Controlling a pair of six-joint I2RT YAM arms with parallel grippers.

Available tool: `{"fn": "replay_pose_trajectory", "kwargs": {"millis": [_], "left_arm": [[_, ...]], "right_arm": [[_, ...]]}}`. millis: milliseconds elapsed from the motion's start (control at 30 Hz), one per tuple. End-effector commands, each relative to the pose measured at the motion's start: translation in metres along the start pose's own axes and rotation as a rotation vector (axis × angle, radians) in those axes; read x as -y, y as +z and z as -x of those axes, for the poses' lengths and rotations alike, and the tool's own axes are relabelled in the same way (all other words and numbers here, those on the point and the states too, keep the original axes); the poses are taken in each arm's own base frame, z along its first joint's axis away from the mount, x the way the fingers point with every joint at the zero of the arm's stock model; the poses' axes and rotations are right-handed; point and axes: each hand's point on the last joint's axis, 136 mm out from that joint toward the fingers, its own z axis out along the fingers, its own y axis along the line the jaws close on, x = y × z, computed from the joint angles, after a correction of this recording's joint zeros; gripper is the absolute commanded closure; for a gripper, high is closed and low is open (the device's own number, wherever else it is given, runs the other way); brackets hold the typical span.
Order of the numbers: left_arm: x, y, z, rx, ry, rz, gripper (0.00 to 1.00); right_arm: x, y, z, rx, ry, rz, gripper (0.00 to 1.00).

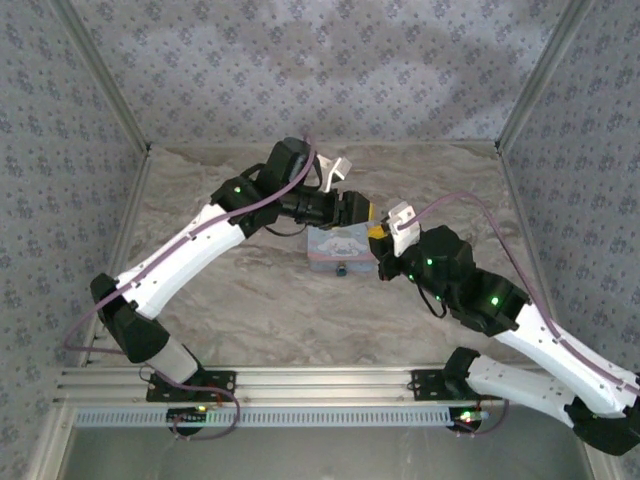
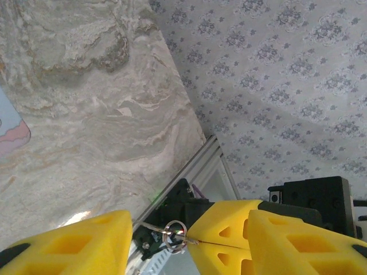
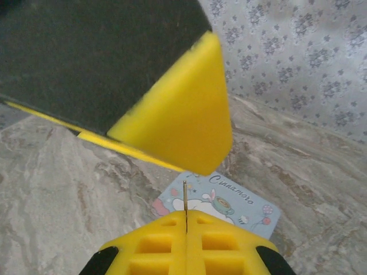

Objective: Unlock a padlock with a key

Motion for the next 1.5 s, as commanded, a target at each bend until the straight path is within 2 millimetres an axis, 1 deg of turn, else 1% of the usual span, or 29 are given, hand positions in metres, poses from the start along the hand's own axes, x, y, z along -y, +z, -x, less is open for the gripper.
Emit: {"fn": "replay_pose_trajectory", "kwargs": {"millis": [0,233,367,433,467,567,700,833,867,933,967,1000,1033,1133,1233,1300,1367,1467], "left_arm": [[0.014,-0.001,0.002,0.009,0.005,-0.024,0.47],[0.015,0.005,0.002,-0.001,-0.002,-0.032,0.63],[0.012,0.009,0.000,-0.016,-0.010,-0.026,0.65],[0.010,0.012,-0.001,-0.026,-0.015,-0.026,0.72],[0.009,0.013,-0.002,-0.032,-0.018,-0.022,0.73],[0.008,0.016,-0.004,-0.040,-0.019,-0.022,0.82],[0.010,0.014,-0.002,-0.033,-0.011,-0.021,1.00],[0.010,0.013,-0.002,-0.027,-0.001,-0.018,1.00],[0.010,0.012,-0.001,-0.024,0.006,-0.016,1.00],[0.009,0.009,0.001,-0.008,0.029,-0.006,1.00],[0.009,0.007,0.002,0.000,0.047,-0.001,1.00],[0.007,0.006,0.003,0.010,0.060,0.006,1.00],[0.007,0.004,0.005,0.020,0.075,0.006,1.00],[0.005,-0.002,0.011,0.058,0.112,0.010,1.00],[0.006,-0.008,0.018,0.105,0.180,0.008,1.00],[0.007,-0.014,0.021,0.149,0.233,0.005,1.00],[0.011,-0.020,0.026,0.195,0.268,-0.029,1.00],[0.012,-0.028,0.030,0.255,0.299,-0.060,1.00]], "right_arm": [[0.009,-0.007,0.019,0.051,-0.026,-0.065,1.00],[0.006,-0.003,0.017,0.041,-0.038,-0.069,1.00],[0.006,-0.003,0.017,0.045,-0.041,-0.069,1.00],[0.006,-0.003,0.018,0.047,-0.042,-0.072,1.00],[0.006,-0.003,0.018,0.049,-0.044,-0.075,1.00],[0.006,-0.003,0.018,0.050,-0.047,-0.077,1.00],[0.005,-0.001,0.017,0.043,-0.054,-0.081,1.00],[0.003,-0.002,0.018,0.047,-0.050,-0.071,1.00],[0.003,-0.003,0.018,0.046,-0.043,-0.068,0.97],[0.002,-0.009,0.017,0.039,-0.016,-0.049,0.78],[0.001,-0.013,0.017,0.042,0.001,-0.032,0.70],[-0.001,-0.016,0.018,0.050,0.011,-0.013,0.65],[0.001,-0.020,0.018,0.059,0.031,-0.008,0.63],[0.006,-0.028,0.019,0.078,0.099,0.009,0.60],[0.011,-0.030,0.020,0.082,0.186,0.038,0.60],[0.013,-0.027,0.023,0.079,0.267,0.080,0.60],[0.017,-0.021,0.027,0.075,0.385,0.147,0.64],[0.022,-0.011,0.035,0.104,0.540,0.269,0.66]]}}
